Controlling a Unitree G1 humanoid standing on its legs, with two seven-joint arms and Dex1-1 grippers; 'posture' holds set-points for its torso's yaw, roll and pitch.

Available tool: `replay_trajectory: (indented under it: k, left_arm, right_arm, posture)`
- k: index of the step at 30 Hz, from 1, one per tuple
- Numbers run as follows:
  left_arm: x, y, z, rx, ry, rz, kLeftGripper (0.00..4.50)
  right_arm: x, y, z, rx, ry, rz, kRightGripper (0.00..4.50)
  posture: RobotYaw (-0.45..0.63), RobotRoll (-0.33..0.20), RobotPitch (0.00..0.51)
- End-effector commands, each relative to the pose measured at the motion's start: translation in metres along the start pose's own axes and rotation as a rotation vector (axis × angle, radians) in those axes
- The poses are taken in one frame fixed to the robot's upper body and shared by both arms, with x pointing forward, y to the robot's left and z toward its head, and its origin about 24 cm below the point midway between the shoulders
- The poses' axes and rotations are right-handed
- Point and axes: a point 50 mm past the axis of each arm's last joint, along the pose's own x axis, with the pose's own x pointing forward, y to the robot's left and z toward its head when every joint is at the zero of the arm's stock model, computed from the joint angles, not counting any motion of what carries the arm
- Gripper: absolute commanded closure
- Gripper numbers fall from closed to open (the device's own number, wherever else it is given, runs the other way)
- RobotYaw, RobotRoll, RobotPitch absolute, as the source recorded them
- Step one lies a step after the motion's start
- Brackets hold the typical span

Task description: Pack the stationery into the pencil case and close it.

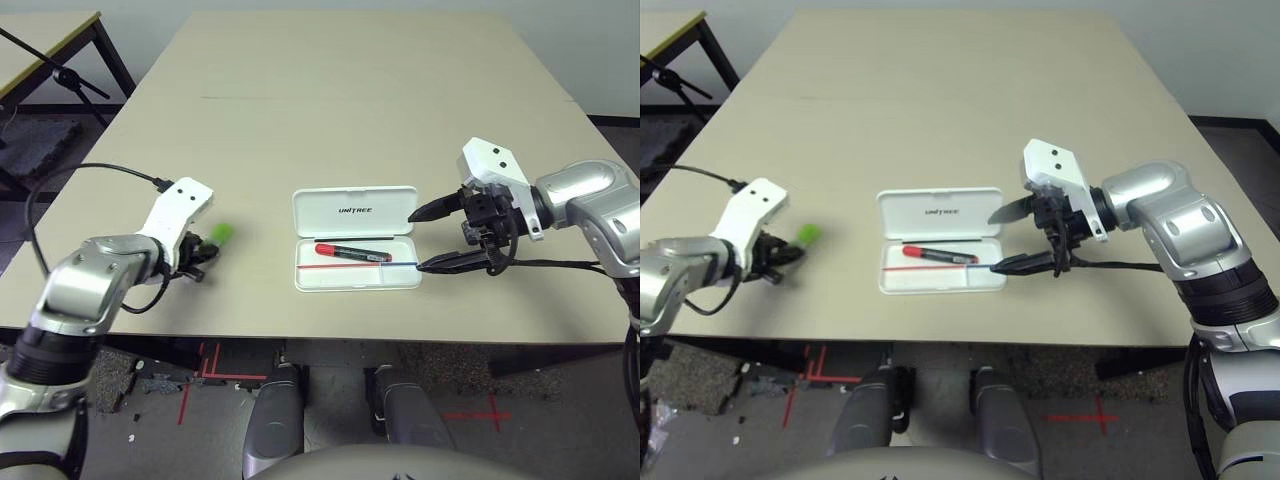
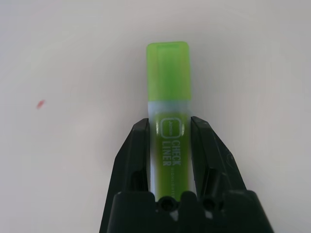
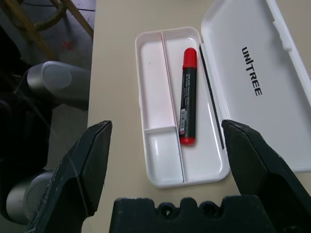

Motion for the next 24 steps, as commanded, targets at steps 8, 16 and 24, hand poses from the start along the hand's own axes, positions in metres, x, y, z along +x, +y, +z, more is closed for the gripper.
replay_trajectory:
  k: [8,16,24]
  left_arm:
    - [-0.006,-0.032,0.032,0.359,-0.147,-0.273,3.43]
    - [0.008,-0.048,0.06,0.469,-0.228,-0.361,3.43]
    - [0.037,-0.067,0.084,0.522,-0.263,-0.44,3.43]
  right_arm:
    - [0.001,-0.004,-0.002,-0.008,0.014,-0.017,0.0]
    - [0.003,-0.007,-0.002,-0.015,0.022,-0.013,0.0]
    - [0.003,-0.006,-0.003,-0.019,0.03,-0.014,0.0]
  posture:
    - [0.08,0.0,0.117]
    - [0.09,0.0,0.117]
    - [0.07,0.0,0.112]
